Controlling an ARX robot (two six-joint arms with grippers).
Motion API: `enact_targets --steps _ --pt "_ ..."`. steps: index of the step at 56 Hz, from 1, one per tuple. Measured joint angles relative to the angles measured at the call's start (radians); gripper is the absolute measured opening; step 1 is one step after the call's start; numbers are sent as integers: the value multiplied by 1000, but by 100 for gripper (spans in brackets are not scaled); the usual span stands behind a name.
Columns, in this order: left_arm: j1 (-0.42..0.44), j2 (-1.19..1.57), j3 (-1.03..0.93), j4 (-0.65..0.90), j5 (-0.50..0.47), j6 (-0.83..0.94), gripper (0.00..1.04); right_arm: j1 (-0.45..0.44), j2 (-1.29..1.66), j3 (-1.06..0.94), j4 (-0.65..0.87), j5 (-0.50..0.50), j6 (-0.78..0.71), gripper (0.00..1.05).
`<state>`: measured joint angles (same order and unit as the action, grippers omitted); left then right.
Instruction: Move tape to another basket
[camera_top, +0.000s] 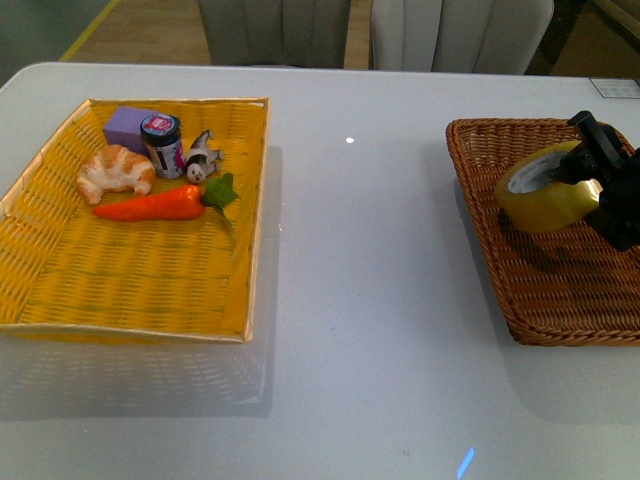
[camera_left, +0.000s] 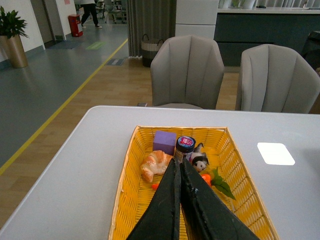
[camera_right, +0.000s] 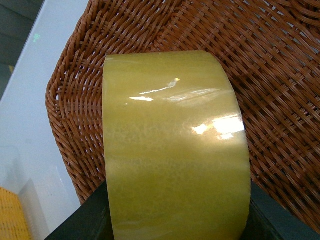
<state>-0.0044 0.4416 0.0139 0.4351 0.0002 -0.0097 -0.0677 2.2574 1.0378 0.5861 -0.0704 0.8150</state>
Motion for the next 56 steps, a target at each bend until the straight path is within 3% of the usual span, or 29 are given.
enact_targets --steps 2,21,44,54,56 --pt "0 -16 0 -14 0 0 2 0 0 0 0 0 -5 47" --pt "0 -146 0 -137 0 0 2 -50 -106 -132 56 -18 -18 97" --pt "0 -257 0 -250 0 0 2 -105 -643 -461 69 -100 -64 96" --pt "0 -422 0 -429 0 0 2 -96 -965 -588 -65 -98 -146 96" --pt "0 -424 0 -429 0 0 2 -87 -993 -631 27 -82 -235 90"
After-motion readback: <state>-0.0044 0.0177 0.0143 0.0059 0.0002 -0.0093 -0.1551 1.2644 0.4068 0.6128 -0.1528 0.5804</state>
